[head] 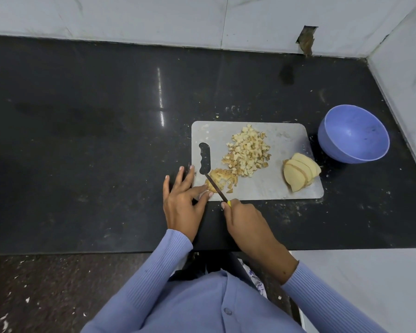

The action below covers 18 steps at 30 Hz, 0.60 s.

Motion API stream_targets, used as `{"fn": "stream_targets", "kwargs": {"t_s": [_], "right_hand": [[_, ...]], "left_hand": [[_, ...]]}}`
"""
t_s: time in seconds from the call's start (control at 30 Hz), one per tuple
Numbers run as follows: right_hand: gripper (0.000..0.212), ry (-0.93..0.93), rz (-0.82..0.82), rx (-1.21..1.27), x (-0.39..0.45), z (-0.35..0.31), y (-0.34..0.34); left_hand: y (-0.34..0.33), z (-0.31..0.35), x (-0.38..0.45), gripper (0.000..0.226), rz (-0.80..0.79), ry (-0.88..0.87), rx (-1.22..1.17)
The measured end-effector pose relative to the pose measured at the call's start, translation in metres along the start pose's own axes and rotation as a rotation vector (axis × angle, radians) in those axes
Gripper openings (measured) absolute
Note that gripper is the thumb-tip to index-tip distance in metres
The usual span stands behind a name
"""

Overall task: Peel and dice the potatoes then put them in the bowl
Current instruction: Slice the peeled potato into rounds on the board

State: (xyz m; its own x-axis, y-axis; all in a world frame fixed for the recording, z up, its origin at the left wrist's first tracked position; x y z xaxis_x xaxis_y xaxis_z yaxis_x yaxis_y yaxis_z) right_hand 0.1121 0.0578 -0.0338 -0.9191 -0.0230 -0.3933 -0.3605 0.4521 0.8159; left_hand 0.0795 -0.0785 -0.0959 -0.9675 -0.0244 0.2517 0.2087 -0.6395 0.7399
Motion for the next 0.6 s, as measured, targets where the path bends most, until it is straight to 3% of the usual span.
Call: {"fn": "stream_targets", "kwargs": {"t_s": [0.6], "right_hand": [[0.036,-0.049,-0.066,-0.113,0.000,0.005,-0.008]], "left_hand": [[0.005,0.010,0.014,0.010,-0.082,0.099,0.095]]}}
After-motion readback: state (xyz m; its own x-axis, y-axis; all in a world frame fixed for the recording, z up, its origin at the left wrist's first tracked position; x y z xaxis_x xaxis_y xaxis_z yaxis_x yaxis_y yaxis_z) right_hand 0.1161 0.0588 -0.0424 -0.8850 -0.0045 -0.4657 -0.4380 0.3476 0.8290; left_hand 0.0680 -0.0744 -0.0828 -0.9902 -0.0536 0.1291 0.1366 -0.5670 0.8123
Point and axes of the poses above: each hand's wrist, its own x-axis towards the middle knuckle, its own y-axis out of the back of the hand, z = x × y, the point moved 1 cm from there along x, towards the middle knuckle, and after that the axes turned 3 degrees about x, right-handed, at the moved point
